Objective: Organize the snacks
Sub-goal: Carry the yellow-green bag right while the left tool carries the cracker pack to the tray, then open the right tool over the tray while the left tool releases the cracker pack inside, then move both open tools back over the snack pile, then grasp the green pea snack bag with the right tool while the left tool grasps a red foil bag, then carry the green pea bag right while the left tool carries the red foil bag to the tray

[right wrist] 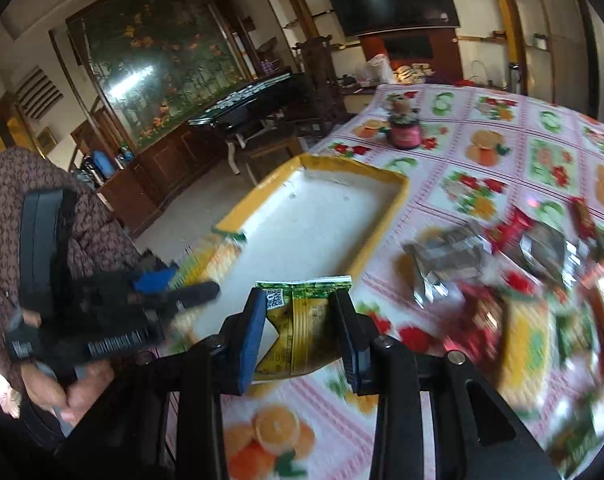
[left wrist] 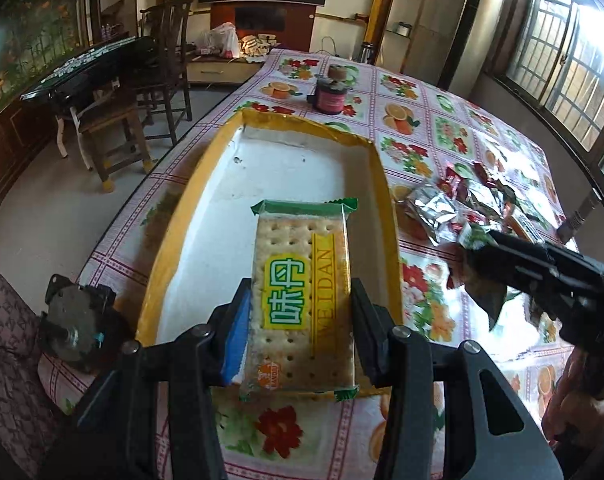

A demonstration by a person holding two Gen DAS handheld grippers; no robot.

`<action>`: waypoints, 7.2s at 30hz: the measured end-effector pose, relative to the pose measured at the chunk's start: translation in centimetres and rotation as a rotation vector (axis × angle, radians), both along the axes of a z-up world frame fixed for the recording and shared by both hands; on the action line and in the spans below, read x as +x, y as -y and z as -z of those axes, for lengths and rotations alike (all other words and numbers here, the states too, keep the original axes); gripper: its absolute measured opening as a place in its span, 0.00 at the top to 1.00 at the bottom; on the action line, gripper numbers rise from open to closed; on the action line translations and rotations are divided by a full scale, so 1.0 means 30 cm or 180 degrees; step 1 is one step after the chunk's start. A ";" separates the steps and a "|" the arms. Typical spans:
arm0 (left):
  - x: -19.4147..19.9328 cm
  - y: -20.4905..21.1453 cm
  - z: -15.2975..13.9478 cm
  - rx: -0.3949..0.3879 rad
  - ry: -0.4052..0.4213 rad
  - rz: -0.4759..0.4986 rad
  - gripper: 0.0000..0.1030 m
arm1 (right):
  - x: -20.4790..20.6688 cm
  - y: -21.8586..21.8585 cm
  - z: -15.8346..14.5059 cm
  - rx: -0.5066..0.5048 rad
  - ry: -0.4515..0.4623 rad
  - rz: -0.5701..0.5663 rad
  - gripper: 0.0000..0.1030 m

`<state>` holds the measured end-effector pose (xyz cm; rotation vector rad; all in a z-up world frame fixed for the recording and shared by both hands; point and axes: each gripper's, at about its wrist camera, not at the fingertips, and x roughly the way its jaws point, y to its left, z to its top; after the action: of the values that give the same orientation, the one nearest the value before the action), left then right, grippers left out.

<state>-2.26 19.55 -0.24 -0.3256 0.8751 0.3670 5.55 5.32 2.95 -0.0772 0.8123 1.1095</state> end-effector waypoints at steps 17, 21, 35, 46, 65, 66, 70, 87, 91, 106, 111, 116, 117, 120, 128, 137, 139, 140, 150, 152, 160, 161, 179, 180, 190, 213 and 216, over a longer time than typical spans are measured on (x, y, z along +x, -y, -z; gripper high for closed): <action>0.063 -0.099 0.164 -0.0147 -0.0424 -0.0071 0.54 | 0.110 -0.342 0.194 -0.0462 -0.0191 -0.0303 0.71; 0.067 -0.109 0.191 -0.0204 -0.0471 -0.0088 0.54 | 0.114 -0.338 0.207 -0.0509 -0.0206 -0.0323 0.71; -0.099 0.017 0.003 0.0685 0.0353 -0.0353 0.39 | 0.040 -0.055 0.023 0.0244 0.0037 -0.0169 0.53; -0.402 0.347 -0.234 0.2579 0.1732 -0.0476 0.10 | -0.168 0.230 -0.148 0.0662 0.1248 -0.0230 0.20; -0.458 0.470 -0.310 0.2804 0.2077 -0.0363 0.00 | -0.197 0.474 -0.129 0.0617 0.1399 0.0159 0.20; -0.458 0.473 -0.310 0.2807 0.2081 -0.0349 0.00 | -0.196 0.487 -0.126 0.0610 0.1401 0.0168 0.20; -0.454 0.495 -0.310 0.2794 0.2096 -0.0299 0.00 | -0.196 0.528 -0.109 0.0569 0.1391 0.0244 0.20; 0.021 0.631 -0.108 0.1023 0.0797 0.0916 0.00 | -0.007 0.821 0.061 0.0002 0.0533 0.1408 0.20; 0.162 0.592 -0.028 0.0154 0.0459 0.0937 0.00 | 0.033 0.804 0.099 -0.0222 0.0452 0.1509 0.20; 0.363 0.548 0.100 -0.0246 -0.0056 0.0921 0.01 | 0.117 0.772 0.206 -0.0518 0.0141 0.1458 0.24; 0.446 0.539 0.142 -0.0220 -0.0240 0.0986 0.17 | 0.149 0.757 0.237 -0.0656 0.0070 0.1451 0.32; 0.491 0.505 0.181 -0.0305 -0.0360 0.0976 0.24 | 0.174 0.726 0.251 -0.0729 0.0024 0.1354 0.32; 0.497 0.499 0.186 -0.0346 -0.0363 0.0986 0.24 | 0.180 0.717 0.253 -0.0754 0.0024 0.1327 0.32; 0.512 0.485 0.192 -0.0417 -0.0356 0.1002 0.23 | 0.199 0.693 0.263 -0.0831 0.0018 0.1237 0.34; 0.539 0.446 0.180 -0.0596 -0.0253 0.1066 0.48 | 0.212 0.692 0.267 -0.0815 -0.0045 0.1139 0.50; 0.553 0.418 0.207 -0.0676 -0.0292 0.1014 0.64 | 0.225 0.690 0.268 -0.0746 -0.0100 0.1134 0.50; 0.559 0.417 0.206 -0.0682 -0.0299 0.1017 0.64 | 0.230 0.685 0.268 -0.0734 -0.0103 0.1138 0.51; 0.562 0.416 0.206 -0.0680 -0.0297 0.1021 0.64 | 0.233 0.686 0.268 -0.0723 -0.0110 0.1148 0.52; 0.556 0.428 0.196 -0.0616 -0.0235 0.1090 0.67 | 0.236 0.710 0.264 -0.0609 -0.0157 0.1204 0.59; 0.542 0.434 0.185 -0.0616 -0.0193 0.1109 0.68 | 0.227 0.724 0.253 -0.0565 -0.0147 0.1231 0.62; 0.452 0.458 0.121 -0.0595 -0.0043 0.1147 0.68 | 0.178 0.750 0.219 -0.0430 -0.0133 0.1224 0.65; 0.435 0.459 0.107 -0.0585 -0.0020 0.1141 0.68 | 0.169 0.751 0.211 -0.0406 -0.0127 0.1215 0.65; 0.177 0.337 -0.031 -0.0138 0.0227 0.0746 0.68 | 0.086 0.583 0.114 -0.0211 -0.0016 0.0829 0.65; 0.165 0.322 -0.037 -0.0118 0.0241 0.0706 0.68 | 0.084 0.565 0.106 -0.0199 -0.0004 0.0793 0.65; 0.050 0.174 -0.053 -0.0020 0.0287 0.0335 0.68 | 0.048 0.375 0.068 -0.0119 0.0031 0.0423 0.65; -0.088 -0.022 -0.023 -0.0083 0.0274 -0.0003 0.68 | -0.047 -0.042 0.044 -0.0006 -0.0009 -0.0323 0.66; -0.090 -0.033 -0.012 -0.0103 0.0247 -0.0007 0.68 | -0.045 -0.080 0.065 -0.0027 -0.0070 -0.0381 0.65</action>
<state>-4.97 20.55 0.12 -0.3686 0.8052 0.3403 4.20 7.71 1.01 -0.1221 0.8406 1.2214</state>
